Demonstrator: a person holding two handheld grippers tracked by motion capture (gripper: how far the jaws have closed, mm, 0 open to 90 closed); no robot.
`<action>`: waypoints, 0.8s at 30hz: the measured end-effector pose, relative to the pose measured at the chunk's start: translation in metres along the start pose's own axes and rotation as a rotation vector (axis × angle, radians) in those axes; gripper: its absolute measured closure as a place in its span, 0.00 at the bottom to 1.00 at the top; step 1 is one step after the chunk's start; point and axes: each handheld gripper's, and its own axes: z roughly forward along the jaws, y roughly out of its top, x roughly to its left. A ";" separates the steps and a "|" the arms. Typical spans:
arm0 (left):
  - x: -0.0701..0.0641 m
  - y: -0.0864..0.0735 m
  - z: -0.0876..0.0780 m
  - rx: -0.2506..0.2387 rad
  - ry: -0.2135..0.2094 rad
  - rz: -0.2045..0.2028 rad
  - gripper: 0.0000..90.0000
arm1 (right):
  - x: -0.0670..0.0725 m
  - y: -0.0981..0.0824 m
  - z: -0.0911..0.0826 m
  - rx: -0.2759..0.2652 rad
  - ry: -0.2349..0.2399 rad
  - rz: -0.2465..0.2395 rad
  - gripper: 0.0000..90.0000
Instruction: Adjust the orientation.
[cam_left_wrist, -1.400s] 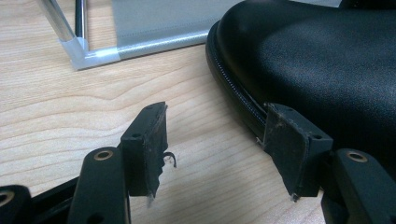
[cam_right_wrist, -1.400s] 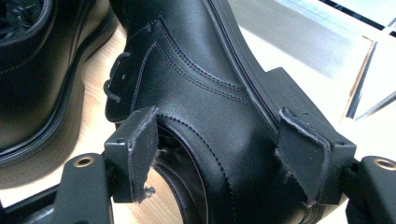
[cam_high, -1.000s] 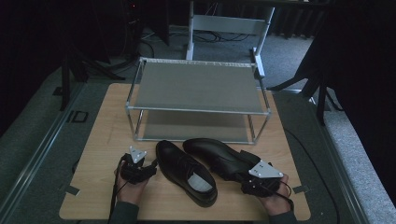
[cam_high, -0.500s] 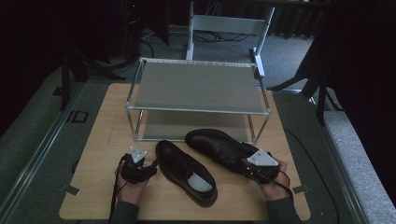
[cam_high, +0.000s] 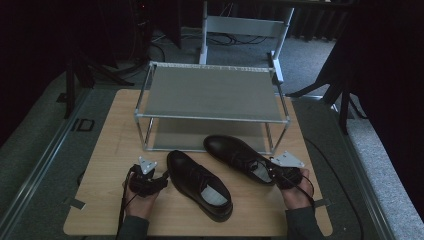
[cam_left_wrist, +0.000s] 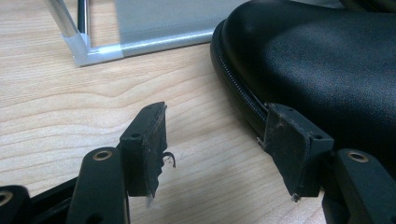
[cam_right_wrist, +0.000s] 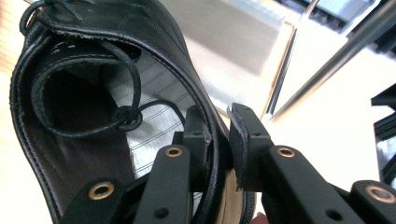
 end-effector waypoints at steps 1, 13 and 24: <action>0.000 0.000 0.000 0.000 -0.002 0.001 0.44 | -0.002 -0.001 -0.001 0.004 0.007 0.012 0.86; -0.007 0.000 0.002 0.004 -0.059 0.025 0.45 | -0.023 -0.015 -0.015 0.056 0.134 0.140 0.82; -0.010 0.002 -0.004 -0.012 -0.108 0.033 0.46 | -0.043 -0.010 -0.021 0.012 0.115 0.192 0.59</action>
